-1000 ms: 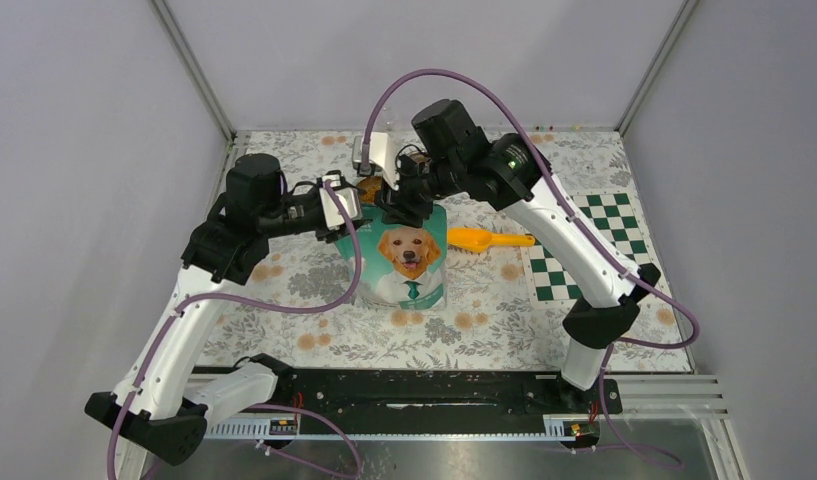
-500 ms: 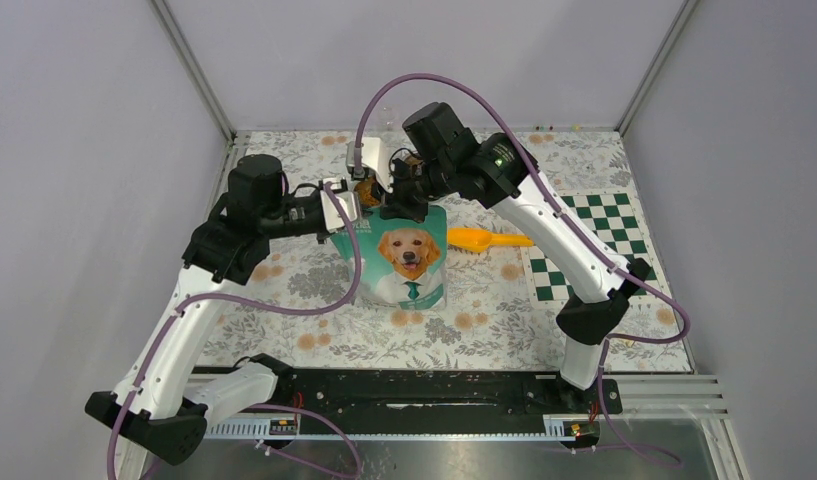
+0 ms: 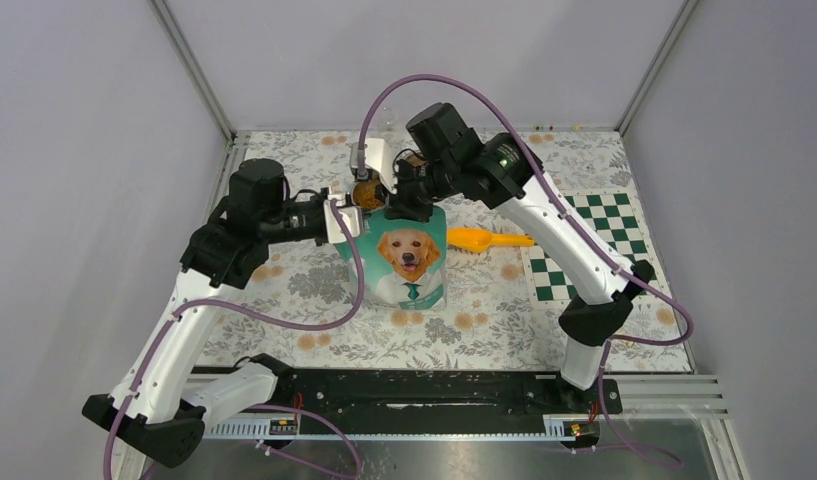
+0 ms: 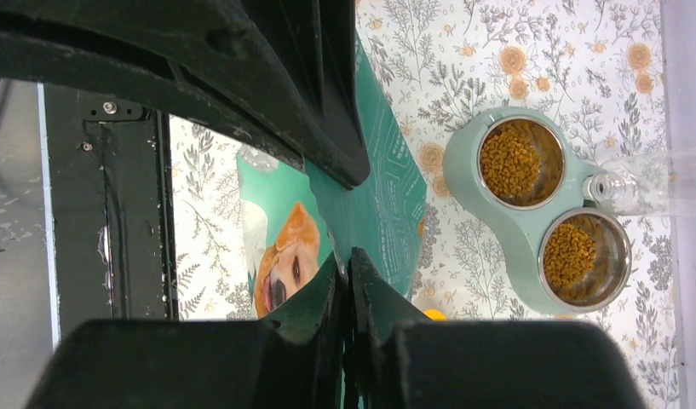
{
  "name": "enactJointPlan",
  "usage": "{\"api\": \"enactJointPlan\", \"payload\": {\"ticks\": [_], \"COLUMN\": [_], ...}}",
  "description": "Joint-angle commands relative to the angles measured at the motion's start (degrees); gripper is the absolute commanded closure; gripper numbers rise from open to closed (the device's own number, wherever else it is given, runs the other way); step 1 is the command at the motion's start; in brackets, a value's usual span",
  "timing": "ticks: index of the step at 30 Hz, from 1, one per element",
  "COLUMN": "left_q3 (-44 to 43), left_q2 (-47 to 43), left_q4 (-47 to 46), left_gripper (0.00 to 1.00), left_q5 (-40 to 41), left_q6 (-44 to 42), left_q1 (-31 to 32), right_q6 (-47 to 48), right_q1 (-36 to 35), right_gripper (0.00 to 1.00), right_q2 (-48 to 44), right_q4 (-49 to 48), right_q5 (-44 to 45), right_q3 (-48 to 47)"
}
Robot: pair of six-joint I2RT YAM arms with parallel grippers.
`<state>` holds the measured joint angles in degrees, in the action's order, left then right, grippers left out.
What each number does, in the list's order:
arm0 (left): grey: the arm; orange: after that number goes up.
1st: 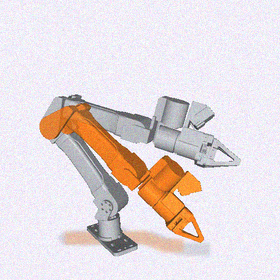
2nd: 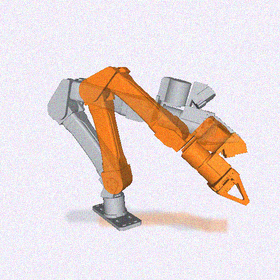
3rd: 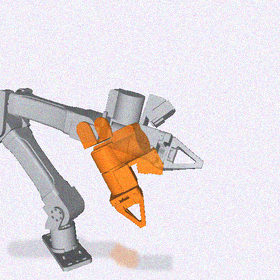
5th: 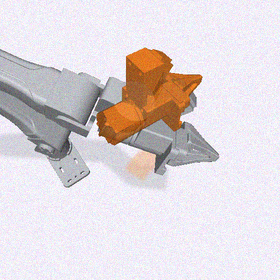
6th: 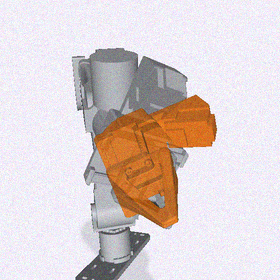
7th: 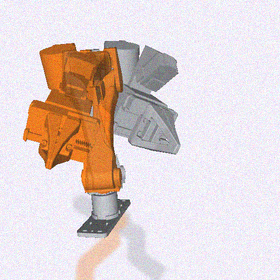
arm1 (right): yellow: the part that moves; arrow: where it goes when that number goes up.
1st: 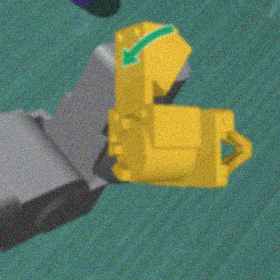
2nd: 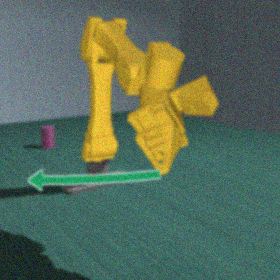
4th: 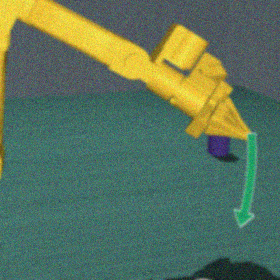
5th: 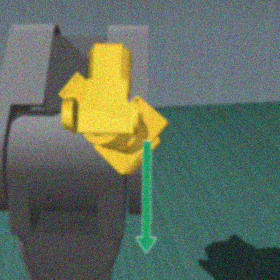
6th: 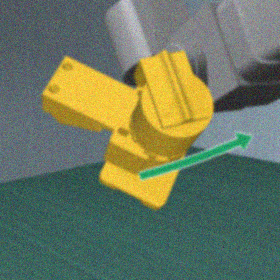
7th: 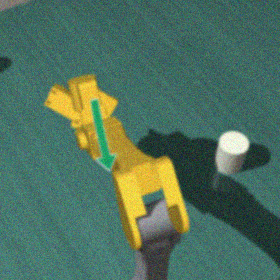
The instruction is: Serve the pet food
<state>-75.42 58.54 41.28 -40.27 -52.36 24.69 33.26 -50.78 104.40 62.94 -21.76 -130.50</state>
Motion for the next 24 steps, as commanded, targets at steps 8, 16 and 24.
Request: {"api": "enactJointPlan", "payload": {"ticks": [8, 16, 24], "left_q3": [-2.3, -2.3, -3.5], "left_q2": [-0.7, -0.9, -0.8], "left_q4": [8.2, 8.5, 9.9], "left_gripper": [1.0, 1.0, 1.0], "left_q5": [12.2, 11.5, 9.6], "left_q6": [-6.6, -6.4, -6.9], "left_q1": [-2.3, -2.9, -3.1], "right_q6": [3.0, 3.2, 2.9], "right_q1": [5.4, 6.7, 9.9], "right_gripper": [1.0, 0.97, 0.98], "right_q2": [-12.9, -17.9, -22.3], "right_q4": [10.1, 10.3, 10.5], "right_q5": [11.1, 17.2, 19.7], "right_q3": [7.3, 12.3, 15.9]}}
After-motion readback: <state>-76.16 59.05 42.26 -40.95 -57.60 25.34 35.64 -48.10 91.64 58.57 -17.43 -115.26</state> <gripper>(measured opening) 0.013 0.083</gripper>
